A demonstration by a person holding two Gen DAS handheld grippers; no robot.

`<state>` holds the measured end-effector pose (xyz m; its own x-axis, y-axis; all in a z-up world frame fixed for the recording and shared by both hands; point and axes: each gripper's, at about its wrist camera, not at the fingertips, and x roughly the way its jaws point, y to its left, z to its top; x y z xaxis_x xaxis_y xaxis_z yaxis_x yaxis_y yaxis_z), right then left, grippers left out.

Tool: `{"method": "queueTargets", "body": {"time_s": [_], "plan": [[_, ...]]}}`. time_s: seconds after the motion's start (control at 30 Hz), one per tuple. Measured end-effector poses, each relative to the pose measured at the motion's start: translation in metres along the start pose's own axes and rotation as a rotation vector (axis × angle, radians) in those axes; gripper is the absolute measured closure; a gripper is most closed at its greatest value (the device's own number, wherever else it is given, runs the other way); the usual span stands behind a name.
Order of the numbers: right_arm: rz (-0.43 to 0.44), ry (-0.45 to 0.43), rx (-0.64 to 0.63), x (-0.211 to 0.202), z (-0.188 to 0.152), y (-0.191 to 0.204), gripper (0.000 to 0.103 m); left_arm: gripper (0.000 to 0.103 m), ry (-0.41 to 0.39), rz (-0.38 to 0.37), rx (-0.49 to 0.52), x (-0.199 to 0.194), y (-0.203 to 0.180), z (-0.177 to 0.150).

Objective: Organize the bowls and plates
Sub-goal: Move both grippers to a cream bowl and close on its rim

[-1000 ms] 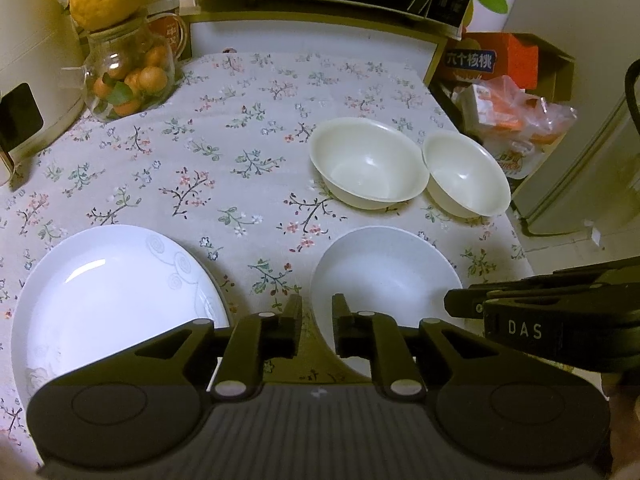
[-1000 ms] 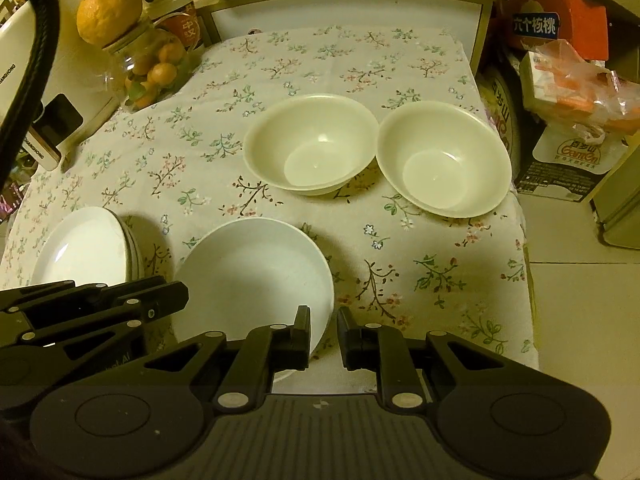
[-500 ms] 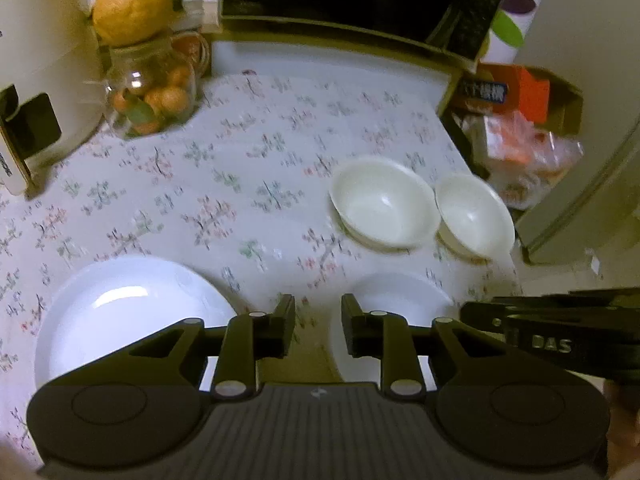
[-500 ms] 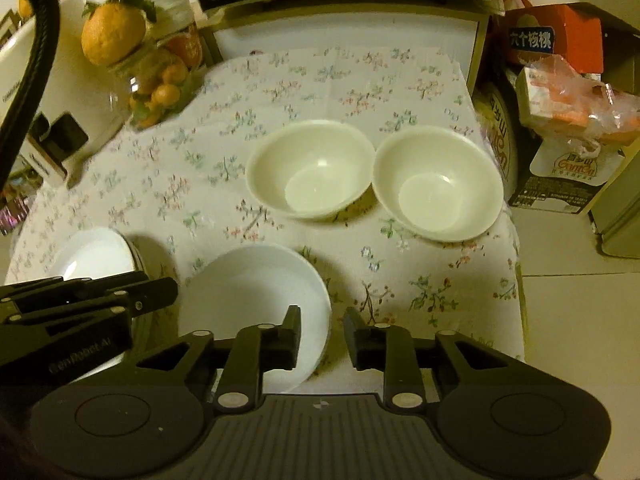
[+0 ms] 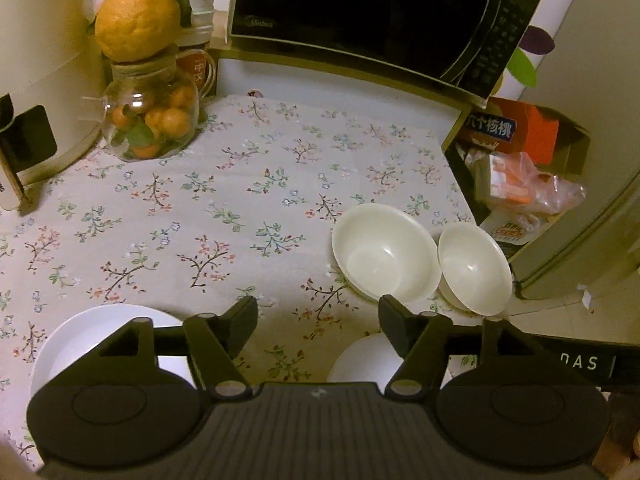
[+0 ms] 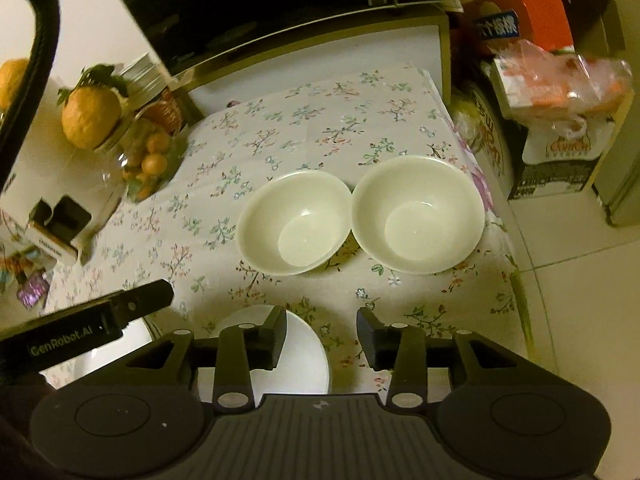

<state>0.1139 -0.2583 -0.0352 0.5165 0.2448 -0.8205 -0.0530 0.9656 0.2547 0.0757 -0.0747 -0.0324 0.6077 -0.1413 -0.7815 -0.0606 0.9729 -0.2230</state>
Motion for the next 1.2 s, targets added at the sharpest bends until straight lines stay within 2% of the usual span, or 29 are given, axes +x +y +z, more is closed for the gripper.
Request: {"method": "queueTargets", "body": {"time_s": [0.2,0.3,0.47,0.6,0.7,0.87,0.97,1.1,1.2], "plan": [[0.034,-0.001,0.088,0.006,0.007,-0.006,0.055,0.025,0.008,0.012,0.008,0.011,-0.001,0.008],[0.048,-0.002,0.124,0.009,0.011,-0.009,0.053,0.021,0.015,0.027,0.010,0.017,0.000,0.012],[0.032,-0.010,0.144,0.013,0.013,-0.012,0.044,0.014,0.014,0.048,0.039,0.024,-0.001,0.019],[0.038,-0.009,0.160,0.016,0.016,-0.014,0.042,0.009,0.013,0.083,0.073,0.031,-0.005,0.024],[0.029,-0.010,0.157,0.019,0.018,-0.014,0.037,0.005,0.008,0.077,0.086,0.033,-0.008,0.027],[0.025,-0.001,0.178,0.027,0.021,-0.015,0.034,0.004,0.000,0.096,0.119,0.039,-0.013,0.033],[0.053,0.016,0.242,0.032,0.023,-0.020,0.034,0.004,0.014,0.063,0.119,0.046,-0.012,0.036],[0.077,0.028,0.324,0.038,0.023,-0.025,0.034,0.009,0.007,0.060,0.109,0.053,-0.014,0.037],[0.074,0.029,0.346,0.043,0.024,-0.023,0.039,0.014,0.026,0.055,0.082,0.060,-0.011,0.036]]}}
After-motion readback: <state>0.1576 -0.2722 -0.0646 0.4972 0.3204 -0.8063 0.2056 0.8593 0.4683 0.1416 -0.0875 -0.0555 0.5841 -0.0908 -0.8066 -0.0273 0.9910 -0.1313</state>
